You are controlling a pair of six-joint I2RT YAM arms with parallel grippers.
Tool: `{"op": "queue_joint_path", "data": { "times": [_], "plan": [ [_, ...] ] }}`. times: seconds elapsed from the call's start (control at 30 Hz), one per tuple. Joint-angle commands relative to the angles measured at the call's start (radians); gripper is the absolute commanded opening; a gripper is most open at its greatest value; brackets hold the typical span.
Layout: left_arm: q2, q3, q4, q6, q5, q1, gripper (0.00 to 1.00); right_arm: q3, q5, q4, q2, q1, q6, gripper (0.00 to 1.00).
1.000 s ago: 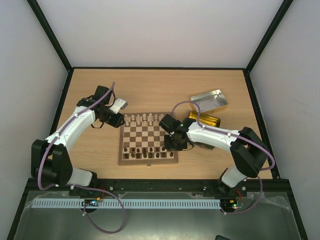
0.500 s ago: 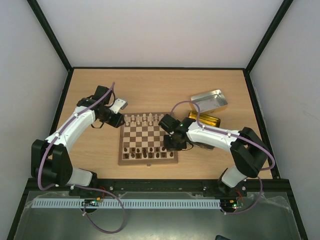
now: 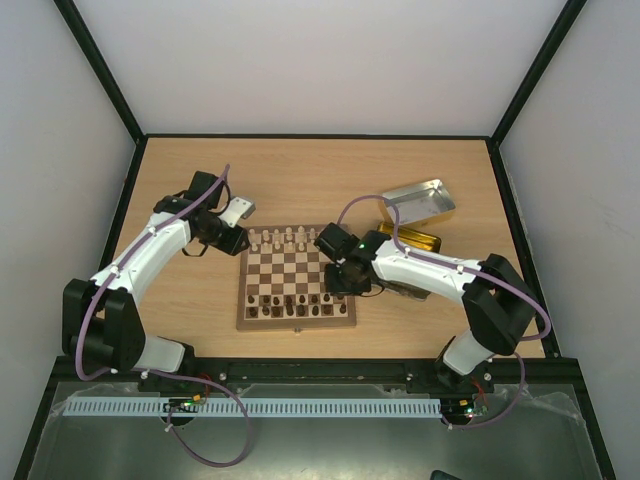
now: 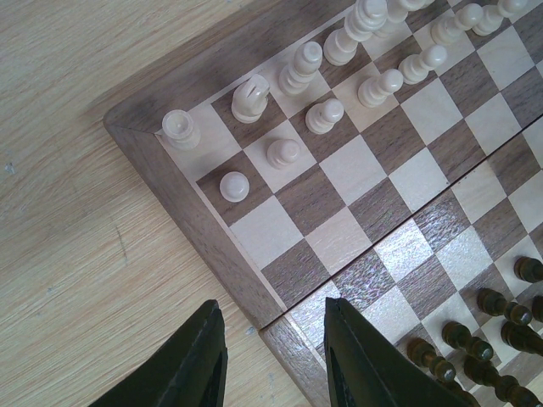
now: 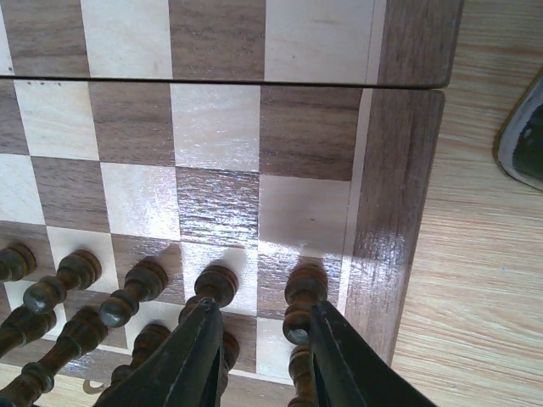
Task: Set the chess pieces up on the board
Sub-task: Place the chess piece on the chessboard, then reset both arms
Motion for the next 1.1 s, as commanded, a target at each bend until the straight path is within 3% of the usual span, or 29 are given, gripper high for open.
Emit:
{"op": "queue_joint_path", "data": {
  "times": [0.0, 0.3, 0.47, 0.57, 0.7, 0.83, 0.9, 1.07],
  "plan": [
    [0.000, 0.003, -0.004, 0.009, 0.004, -0.006, 0.34, 0.044, 0.045, -0.057, 0.011, 0.007, -0.011, 0.27],
    [-0.004, 0.014, -0.015, 0.009, 0.005, -0.006, 0.33, 0.225, 0.196, -0.236, -0.023, -0.015, -0.050, 0.30],
    [-0.027, 0.009, -0.024, 0.021, -0.043, -0.029, 0.36, 0.300, 0.265, -0.322, -0.107, -0.077, -0.072, 0.61],
    [-0.057, -0.002, -0.032, 0.036, -0.086, -0.068, 0.37, 0.310, 0.286, -0.351, -0.164, -0.114, -0.081, 0.73],
    [-0.094, -0.013, -0.050, 0.051, -0.109, -0.105, 0.46, 0.296, 0.300, -0.378, -0.222, -0.137, -0.075, 0.74],
    [-0.134, -0.022, -0.082, 0.077, -0.099, -0.119, 0.48, 0.244, 0.271, -0.381, -0.286, -0.150, -0.036, 0.74],
    [-0.163, -0.031, -0.100, 0.098, -0.096, -0.129, 0.57, 0.206, 0.259, -0.388, -0.328, -0.162, -0.007, 0.75],
    [-0.234, -0.032, -0.162, 0.168, -0.098, -0.139, 0.70, 0.127, 0.240, -0.392, -0.433, -0.167, 0.040, 0.76]
  ]
}}
